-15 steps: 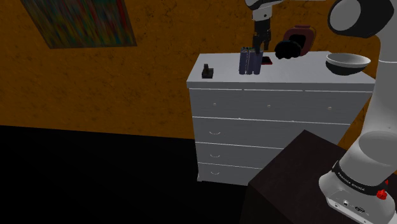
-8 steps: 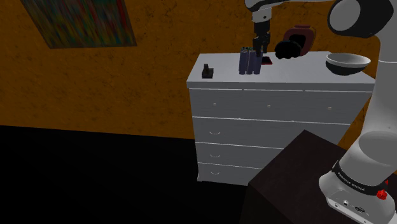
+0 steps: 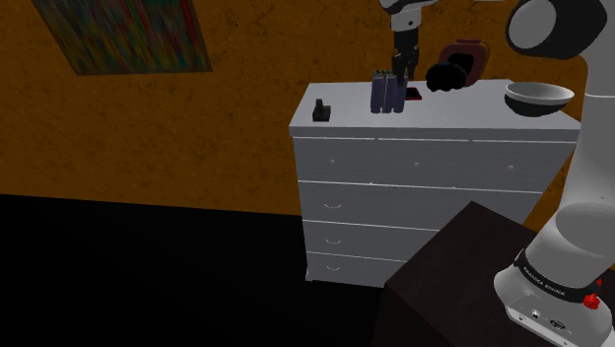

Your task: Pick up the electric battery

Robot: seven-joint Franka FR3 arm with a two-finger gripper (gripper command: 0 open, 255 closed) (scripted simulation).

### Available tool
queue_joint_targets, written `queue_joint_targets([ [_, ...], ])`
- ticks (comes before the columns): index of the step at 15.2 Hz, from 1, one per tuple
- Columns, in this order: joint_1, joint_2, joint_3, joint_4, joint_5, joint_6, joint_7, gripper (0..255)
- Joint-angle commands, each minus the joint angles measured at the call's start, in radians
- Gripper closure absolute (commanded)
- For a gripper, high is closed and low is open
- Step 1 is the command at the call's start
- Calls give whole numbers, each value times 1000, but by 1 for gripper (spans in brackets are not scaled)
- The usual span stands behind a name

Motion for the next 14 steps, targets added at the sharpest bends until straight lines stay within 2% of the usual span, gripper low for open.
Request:
queue_joint_targets([
  [1, -2, 4, -1, 34, 1, -28, -3, 255],
  [12, -28, 72, -3, 286, 19, -213, -23, 255],
  [14, -29, 73, -3, 290, 19, -216, -23, 255],
])
